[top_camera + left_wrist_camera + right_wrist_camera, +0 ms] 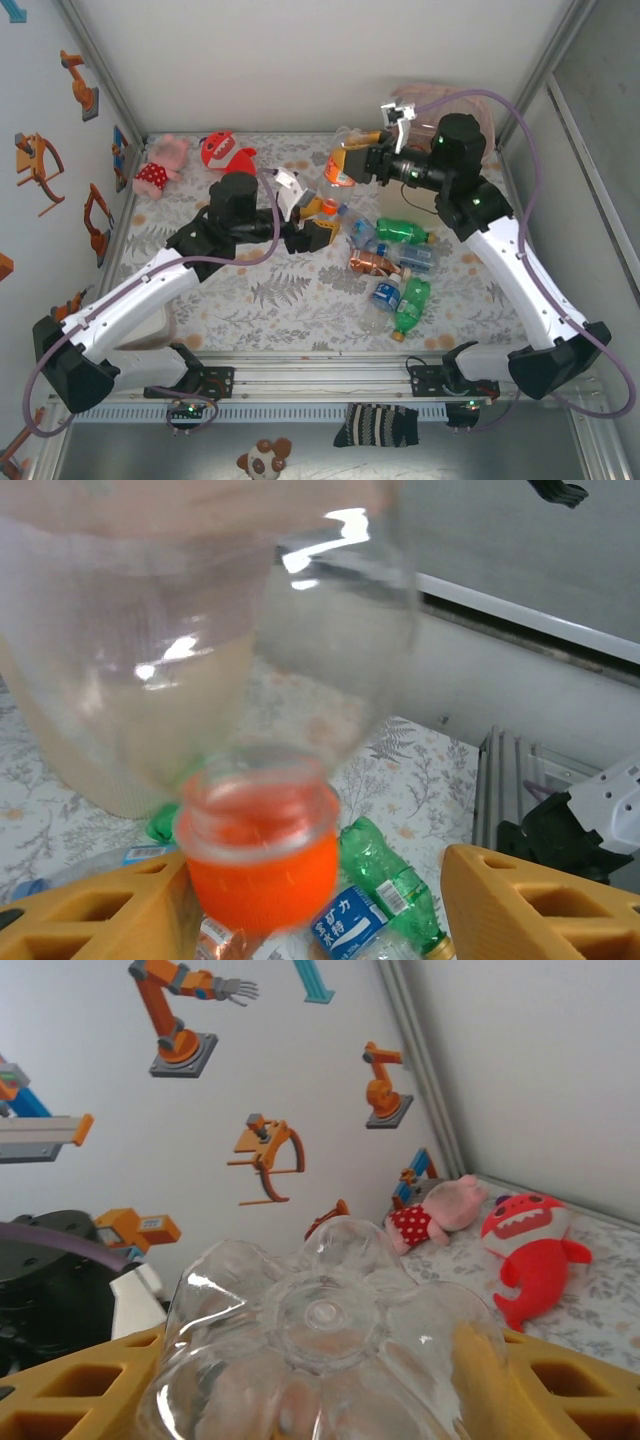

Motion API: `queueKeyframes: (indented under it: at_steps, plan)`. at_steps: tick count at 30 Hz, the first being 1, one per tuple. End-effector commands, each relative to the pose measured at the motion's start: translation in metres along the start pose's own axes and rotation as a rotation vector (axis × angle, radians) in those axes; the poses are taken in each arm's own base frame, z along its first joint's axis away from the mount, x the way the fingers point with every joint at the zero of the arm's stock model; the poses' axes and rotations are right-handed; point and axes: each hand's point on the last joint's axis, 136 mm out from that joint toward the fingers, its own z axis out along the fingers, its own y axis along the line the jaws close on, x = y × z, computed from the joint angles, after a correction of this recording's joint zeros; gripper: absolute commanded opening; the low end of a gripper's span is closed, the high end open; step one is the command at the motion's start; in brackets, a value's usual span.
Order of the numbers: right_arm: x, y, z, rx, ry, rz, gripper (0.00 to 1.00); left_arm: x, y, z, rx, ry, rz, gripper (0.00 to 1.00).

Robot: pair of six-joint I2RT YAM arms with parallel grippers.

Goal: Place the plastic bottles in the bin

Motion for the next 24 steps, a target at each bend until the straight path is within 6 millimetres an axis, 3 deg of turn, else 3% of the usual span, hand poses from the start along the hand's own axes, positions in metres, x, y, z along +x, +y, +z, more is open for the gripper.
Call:
queueKeyframes:
  at_steps: [1, 14, 19, 24]
  plan:
    - [-0.031, -0.009, -0.013, 0.116, -0.063, -0.104, 0.58, -0.004, 0.000, -0.013, -0.031, -0.019, 0.039, 0.64]
    - [-0.089, -0.117, -0.065, 0.601, -0.043, -0.287, 0.54, 0.004, 0.001, -0.027, -0.071, -0.018, 0.035, 0.64]
    - [-0.092, -0.173, -0.085, 0.752, 0.006, -0.276, 0.52, 0.006, 0.001, -0.032, -0.090, -0.023, 0.039, 0.64]
    - [-0.080, -0.226, -0.102, 0.890, 0.093, -0.230, 0.51, 0.009, 0.002, -0.035, -0.100, -0.020, 0.037, 0.65]
